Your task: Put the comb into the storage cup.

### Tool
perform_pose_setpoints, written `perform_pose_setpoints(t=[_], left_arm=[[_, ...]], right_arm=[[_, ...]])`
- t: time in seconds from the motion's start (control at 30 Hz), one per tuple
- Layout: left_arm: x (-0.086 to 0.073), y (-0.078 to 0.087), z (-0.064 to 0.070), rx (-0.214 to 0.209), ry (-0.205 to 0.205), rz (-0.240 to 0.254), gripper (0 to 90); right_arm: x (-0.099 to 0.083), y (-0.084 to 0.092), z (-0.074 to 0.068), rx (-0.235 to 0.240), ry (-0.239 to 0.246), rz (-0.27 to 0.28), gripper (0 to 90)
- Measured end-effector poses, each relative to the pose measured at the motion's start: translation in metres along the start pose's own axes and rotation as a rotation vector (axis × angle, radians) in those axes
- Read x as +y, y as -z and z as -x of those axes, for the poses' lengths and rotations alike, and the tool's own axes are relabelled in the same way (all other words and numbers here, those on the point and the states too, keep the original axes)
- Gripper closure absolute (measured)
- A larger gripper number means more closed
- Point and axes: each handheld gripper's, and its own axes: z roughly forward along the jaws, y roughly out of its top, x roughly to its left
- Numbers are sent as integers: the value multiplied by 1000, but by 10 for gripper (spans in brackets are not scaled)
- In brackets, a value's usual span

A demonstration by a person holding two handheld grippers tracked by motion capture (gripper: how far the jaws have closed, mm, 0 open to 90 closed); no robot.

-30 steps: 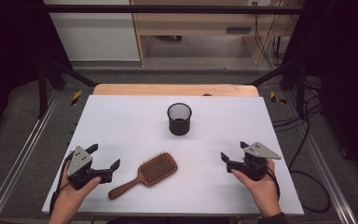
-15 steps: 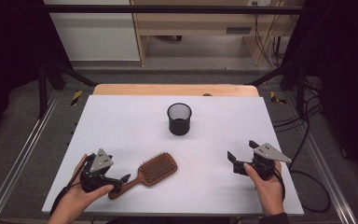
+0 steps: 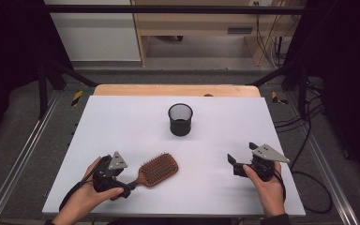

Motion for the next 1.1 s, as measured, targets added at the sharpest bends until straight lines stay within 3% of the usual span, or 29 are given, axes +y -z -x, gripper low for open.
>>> perform_pose_setpoints(t=[0.2, 0.67, 0.93, 1.1], left_arm=[[0, -4, 1, -17, -26, -37, 62], [3, -10, 2, -45, -33, -77, 86], [2, -19, 2, -72, -36, -112, 157], [3, -21, 1, -110, -52, -134, 280]], right_arm=[[0, 0, 1, -2, -7, -2, 52], [0, 1, 4, -9, -12, 4, 57], [0, 1, 3, -4, -9, -1, 59], [0, 0, 2, -3, -6, -5, 60]])
